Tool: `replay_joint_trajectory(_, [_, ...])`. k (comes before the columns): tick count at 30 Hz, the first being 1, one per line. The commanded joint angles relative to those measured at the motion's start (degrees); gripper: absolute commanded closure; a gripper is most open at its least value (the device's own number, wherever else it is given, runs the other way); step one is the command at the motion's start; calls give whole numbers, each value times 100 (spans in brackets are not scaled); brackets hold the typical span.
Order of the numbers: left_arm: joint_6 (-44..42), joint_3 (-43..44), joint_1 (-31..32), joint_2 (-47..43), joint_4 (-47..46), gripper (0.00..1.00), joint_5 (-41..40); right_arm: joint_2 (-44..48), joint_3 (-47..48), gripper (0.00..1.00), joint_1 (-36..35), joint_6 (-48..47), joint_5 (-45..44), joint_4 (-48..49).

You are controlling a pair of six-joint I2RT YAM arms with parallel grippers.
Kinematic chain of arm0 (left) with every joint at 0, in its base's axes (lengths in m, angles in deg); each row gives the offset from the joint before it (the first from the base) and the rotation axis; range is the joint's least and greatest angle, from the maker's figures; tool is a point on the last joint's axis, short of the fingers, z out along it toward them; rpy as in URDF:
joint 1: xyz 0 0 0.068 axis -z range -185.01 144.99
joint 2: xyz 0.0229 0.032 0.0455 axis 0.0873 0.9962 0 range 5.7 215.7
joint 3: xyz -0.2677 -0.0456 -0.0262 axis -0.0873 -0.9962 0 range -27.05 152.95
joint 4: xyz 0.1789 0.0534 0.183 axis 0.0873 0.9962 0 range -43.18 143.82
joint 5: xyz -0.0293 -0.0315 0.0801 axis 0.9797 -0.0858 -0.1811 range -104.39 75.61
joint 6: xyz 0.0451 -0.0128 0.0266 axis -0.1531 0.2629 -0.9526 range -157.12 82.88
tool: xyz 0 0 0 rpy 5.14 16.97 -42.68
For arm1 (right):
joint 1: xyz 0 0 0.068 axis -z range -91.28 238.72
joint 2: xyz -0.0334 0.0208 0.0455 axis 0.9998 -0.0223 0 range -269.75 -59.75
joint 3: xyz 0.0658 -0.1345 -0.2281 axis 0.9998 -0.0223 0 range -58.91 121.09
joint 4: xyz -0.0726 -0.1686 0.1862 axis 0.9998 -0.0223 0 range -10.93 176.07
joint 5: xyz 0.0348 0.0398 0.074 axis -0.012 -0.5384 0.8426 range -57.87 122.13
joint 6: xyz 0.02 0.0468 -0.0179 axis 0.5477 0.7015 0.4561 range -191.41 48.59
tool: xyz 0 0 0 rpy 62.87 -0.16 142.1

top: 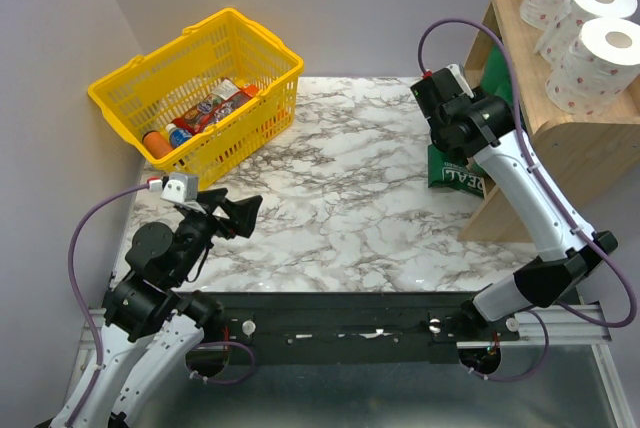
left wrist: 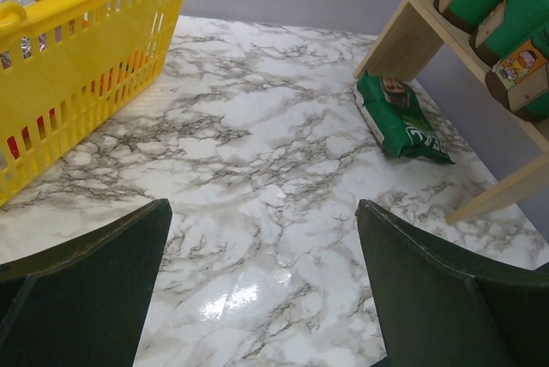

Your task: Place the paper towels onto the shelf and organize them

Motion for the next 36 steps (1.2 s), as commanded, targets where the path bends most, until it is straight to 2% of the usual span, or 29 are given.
replay_joint_trajectory(1, [-81,31,6,-89,95,1,-137,-80,-125,39,130,160,-522,-705])
replay_joint_trajectory(9, [-98,22,6,-106,86,1,-137,-89,174,37,130,204,-364,-723])
replay_joint_trajectory(12, [-98,22,6,-115,86,1,-172,-19,271,34,130,204,-258,-679])
replay_joint_trajectory(14, [-90,13,6,-115,95,1,-172,43,315,27,121,204,-232,-609])
replay_joint_trajectory(22, [-90,22,6,-97,95,1,-172,166,482,20,121,28,111,-301])
replay_joint_trajectory(29, [-98,5,-3,-115,95,1,-199,193,991,19,-37,-393,366,94])
replay_joint_trajectory(30, [-98,5,-3,-115,95,1,-208,184,1105,20,-72,-480,410,147])
replay_joint_trajectory(33, [-98,13,-3,-124,104,1,-243,87,1054,34,-283,-700,611,384])
replay_joint_trajectory(34, [-98,13,-3,-133,104,1,-260,61,1001,44,-318,-718,725,480])
replay_joint_trajectory(36, [-98,13,6,-141,104,1,-278,43,782,54,-327,-727,1023,595])
